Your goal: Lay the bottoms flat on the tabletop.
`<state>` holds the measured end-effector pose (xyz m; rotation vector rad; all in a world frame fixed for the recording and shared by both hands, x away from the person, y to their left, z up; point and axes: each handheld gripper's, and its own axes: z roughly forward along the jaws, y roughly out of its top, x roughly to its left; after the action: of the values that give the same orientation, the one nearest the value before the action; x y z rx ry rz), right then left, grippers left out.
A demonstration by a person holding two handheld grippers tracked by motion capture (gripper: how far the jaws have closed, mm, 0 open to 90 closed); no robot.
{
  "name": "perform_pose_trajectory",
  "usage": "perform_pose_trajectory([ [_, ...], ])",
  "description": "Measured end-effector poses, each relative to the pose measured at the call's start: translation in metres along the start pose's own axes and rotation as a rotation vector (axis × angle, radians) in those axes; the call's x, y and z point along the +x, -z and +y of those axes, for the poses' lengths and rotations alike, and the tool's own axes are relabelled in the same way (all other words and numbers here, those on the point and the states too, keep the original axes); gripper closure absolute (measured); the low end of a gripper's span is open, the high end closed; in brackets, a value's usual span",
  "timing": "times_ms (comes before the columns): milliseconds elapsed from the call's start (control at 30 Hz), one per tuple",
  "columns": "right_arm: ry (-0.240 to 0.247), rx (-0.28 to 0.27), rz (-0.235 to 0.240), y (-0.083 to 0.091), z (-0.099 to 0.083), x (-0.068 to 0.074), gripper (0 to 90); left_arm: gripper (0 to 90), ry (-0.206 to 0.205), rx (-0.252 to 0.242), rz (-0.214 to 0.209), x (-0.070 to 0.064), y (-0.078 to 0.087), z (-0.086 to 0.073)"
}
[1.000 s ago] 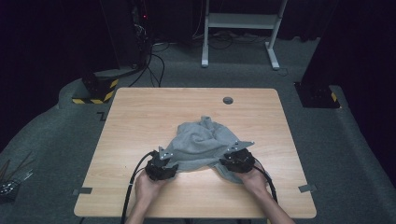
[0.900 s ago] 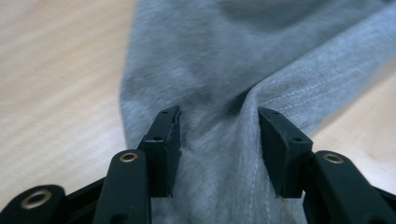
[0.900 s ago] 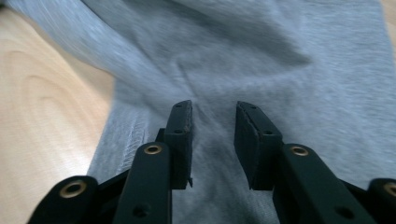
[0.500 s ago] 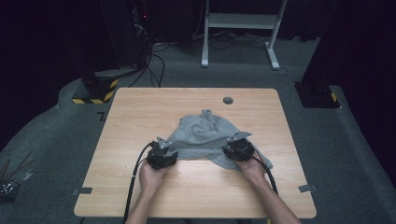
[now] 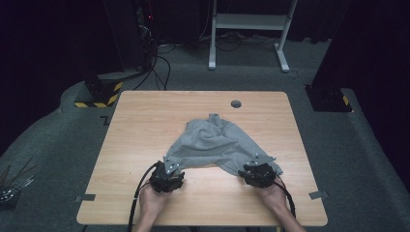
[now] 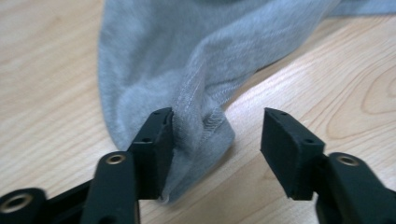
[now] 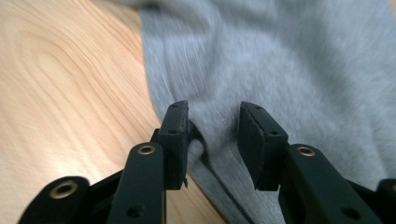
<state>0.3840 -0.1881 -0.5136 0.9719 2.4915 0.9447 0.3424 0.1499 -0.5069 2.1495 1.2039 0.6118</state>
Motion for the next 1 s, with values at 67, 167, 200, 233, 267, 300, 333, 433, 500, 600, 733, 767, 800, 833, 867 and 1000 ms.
perform_pose_trajectory([
  [67,-0.013,-0.021,0.006,-0.003,0.0,-0.005,67.8,51.1,0.016,0.011,-0.011,0.003,-0.007,0.001],
  [167,-0.013,-0.034,-0.015,-0.007,0.003,-0.012,66.4,61.0,0.058,-0.008,-0.029,0.012,-0.017,0.004],
  [200,-0.022,-0.038,-0.01,-0.009,0.004,-0.017,63.6,62.2,0.083,-0.008,-0.032,0.018,-0.021,0.008],
  [233,-0.04,-0.048,-0.016,-0.012,0.005,-0.024,60.8,62.1,0.098,-0.004,-0.035,0.02,-0.023,0.011],
  [267,-0.048,-0.05,-0.023,-0.013,0.005,-0.028,58.6,61.4,0.105,0.001,-0.035,0.022,-0.025,0.014],
  [300,-0.06,-0.048,-0.029,-0.014,0.006,-0.033,56.9,59.2,0.104,0.009,-0.039,0.023,-0.027,0.016],
  [333,-0.07,-0.039,-0.037,-0.014,0.007,-0.035,55.2,54.2,0.099,0.01,-0.032,0.022,-0.026,0.017],
  [433,-0.081,-0.004,-0.072,-0.01,0.008,-0.035,52.9,47.3,0.076,-0.003,-0.008,0.018,-0.016,0.014],
  [500,-0.067,-0.024,-0.085,-0.005,0.008,-0.028,54.9,48.8,0.09,-0.024,-0.025,0.017,-0.005,0.008],
  [600,-0.038,-0.083,-0.063,0.003,0.012,-0.015,59.3,52.3,0.092,-0.052,-0.034,0.013,0.008,0.0],
  [733,0.023,-0.089,-0.009,0.0,0.023,0.004,63.0,54.1,0.086,-0.057,-0.032,0.005,0.013,-0.006],
  [767,0.035,-0.082,-0.005,-0.003,0.025,0.007,62.9,54.5,0.072,-0.048,-0.022,0.003,0.01,-0.006],
  [800,0.037,-0.07,-0.003,-0.009,0.028,0.009,62.4,55.4,0.075,-0.044,-0.021,0.002,0.008,-0.006],
  [833,0.033,-0.062,-0.005,-0.013,0.028,0.009,61.7,56.0,0.074,-0.037,-0.021,0.003,0.006,-0.006],
  [867,0.026,-0.053,-0.008,-0.017,0.028,0.008,61.4,57.4,0.081,-0.031,-0.026,0.004,0.002,-0.006],
  [1000,-0.008,-0.03,0.005,-0.027,0.025,0.002,67.9,74.5,0.101,-0.02,-0.046,0.009,-0.008,-0.005],
])
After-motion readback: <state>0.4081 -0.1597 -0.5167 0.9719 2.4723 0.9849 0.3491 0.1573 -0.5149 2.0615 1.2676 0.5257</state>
